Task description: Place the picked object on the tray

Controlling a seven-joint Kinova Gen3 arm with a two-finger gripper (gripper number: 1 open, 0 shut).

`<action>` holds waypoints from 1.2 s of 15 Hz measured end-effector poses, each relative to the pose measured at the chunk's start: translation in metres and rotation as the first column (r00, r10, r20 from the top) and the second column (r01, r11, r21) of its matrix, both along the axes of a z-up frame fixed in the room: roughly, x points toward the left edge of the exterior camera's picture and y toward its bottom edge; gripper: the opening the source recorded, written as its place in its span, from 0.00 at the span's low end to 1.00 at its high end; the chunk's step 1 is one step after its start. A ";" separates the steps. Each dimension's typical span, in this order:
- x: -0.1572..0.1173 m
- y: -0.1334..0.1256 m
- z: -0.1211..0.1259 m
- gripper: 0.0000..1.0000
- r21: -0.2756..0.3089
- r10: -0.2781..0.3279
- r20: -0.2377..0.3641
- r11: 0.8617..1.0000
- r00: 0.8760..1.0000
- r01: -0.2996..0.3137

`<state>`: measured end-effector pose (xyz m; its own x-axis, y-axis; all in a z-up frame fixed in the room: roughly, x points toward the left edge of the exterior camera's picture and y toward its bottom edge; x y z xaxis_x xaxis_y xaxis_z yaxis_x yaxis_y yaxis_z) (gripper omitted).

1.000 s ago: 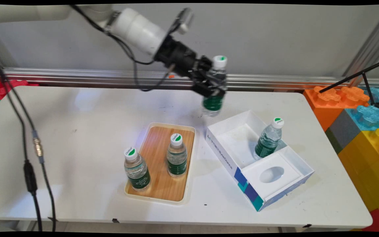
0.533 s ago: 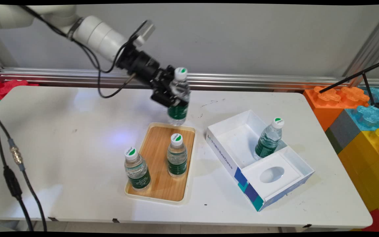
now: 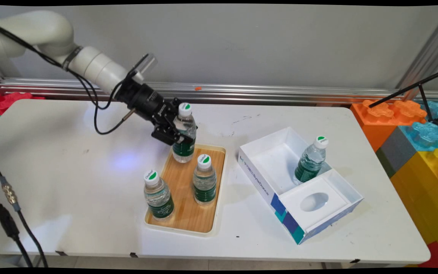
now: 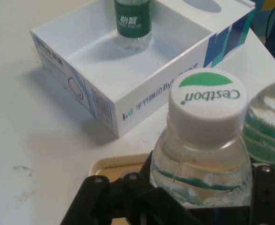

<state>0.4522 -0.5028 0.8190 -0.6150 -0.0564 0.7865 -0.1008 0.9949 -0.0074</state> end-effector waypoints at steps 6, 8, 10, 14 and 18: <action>0.009 0.008 -0.035 0.00 0.011 -0.016 -0.001 1.000 1.000 0.016; 0.012 0.009 -0.042 0.00 0.014 -0.023 0.001 1.000 1.000 0.023; 0.015 0.012 -0.048 0.00 0.014 -0.030 0.002 0.999 1.000 0.030; 0.018 0.015 -0.058 0.00 0.010 -0.045 0.005 0.999 0.999 0.045; 0.017 0.015 -0.064 1.00 -0.004 -0.049 0.000 0.999 0.999 0.049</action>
